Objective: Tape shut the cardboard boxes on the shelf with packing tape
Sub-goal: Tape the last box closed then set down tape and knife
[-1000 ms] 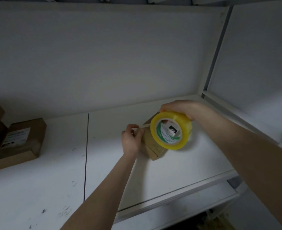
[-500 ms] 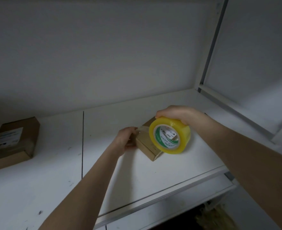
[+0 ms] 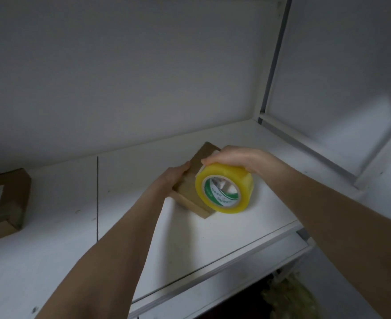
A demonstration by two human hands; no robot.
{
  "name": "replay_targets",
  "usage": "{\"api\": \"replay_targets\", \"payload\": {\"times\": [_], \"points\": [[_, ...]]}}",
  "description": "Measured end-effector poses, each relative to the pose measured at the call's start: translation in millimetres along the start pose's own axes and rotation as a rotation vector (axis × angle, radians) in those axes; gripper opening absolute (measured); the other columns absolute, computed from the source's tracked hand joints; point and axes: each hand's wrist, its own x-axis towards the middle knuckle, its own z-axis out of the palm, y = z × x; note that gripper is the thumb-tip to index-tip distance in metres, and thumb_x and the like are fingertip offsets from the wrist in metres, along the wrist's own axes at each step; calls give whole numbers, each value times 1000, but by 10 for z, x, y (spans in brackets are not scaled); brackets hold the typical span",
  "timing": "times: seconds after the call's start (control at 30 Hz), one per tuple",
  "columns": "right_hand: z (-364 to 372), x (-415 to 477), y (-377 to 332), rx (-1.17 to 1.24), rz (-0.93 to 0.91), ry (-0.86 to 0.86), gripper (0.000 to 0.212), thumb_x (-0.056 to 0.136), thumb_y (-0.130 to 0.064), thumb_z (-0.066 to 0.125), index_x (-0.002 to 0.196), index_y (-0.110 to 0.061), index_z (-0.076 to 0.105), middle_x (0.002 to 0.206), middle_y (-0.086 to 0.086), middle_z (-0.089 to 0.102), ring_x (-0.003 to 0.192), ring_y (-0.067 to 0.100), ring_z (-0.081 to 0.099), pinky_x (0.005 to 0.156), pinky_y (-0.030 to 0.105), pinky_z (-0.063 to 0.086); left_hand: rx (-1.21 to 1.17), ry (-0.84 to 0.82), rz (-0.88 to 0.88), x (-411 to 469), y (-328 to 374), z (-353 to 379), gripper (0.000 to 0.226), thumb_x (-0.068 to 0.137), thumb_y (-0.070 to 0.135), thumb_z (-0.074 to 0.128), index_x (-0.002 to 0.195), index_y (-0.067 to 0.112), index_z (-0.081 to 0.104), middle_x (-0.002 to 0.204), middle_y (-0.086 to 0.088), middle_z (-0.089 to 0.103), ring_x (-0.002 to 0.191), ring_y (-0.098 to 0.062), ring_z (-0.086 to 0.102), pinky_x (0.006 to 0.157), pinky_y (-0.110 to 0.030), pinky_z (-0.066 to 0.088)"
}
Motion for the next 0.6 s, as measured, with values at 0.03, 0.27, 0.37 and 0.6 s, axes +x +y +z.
{"api": "replay_targets", "payload": {"times": [0.03,0.27,0.37,0.6], "points": [[-26,3,46,22,-5,7,39,84,-54,66,97,-17,68,101,6,71,89,21,68,84,34,55,-77,18,-2,-10,-17,3,46,90,53,55,103,10,66,100,-11,70,78,-23,64,81,-34,52],[-106,29,144,-28,-74,51,48,82,-59,65,109,-20,67,99,2,71,85,18,68,82,32,55,-214,162,90,-135,69,-3,39,99,41,44,107,5,55,81,-7,60,68,-22,58,56,-30,48],[-182,29,100,-136,-107,94,49,79,-62,67,103,-19,69,93,1,71,79,16,67,76,31,56,-82,228,144,-139,70,1,41,101,41,38,107,4,54,77,-5,56,63,-19,52,55,-28,40],[-281,26,125,-404,-92,109,42,78,-66,65,82,-25,58,88,2,65,72,13,61,70,29,51,4,291,189,-127,116,54,45,103,42,28,108,6,55,84,-6,56,65,-18,50,56,-28,36]]}}
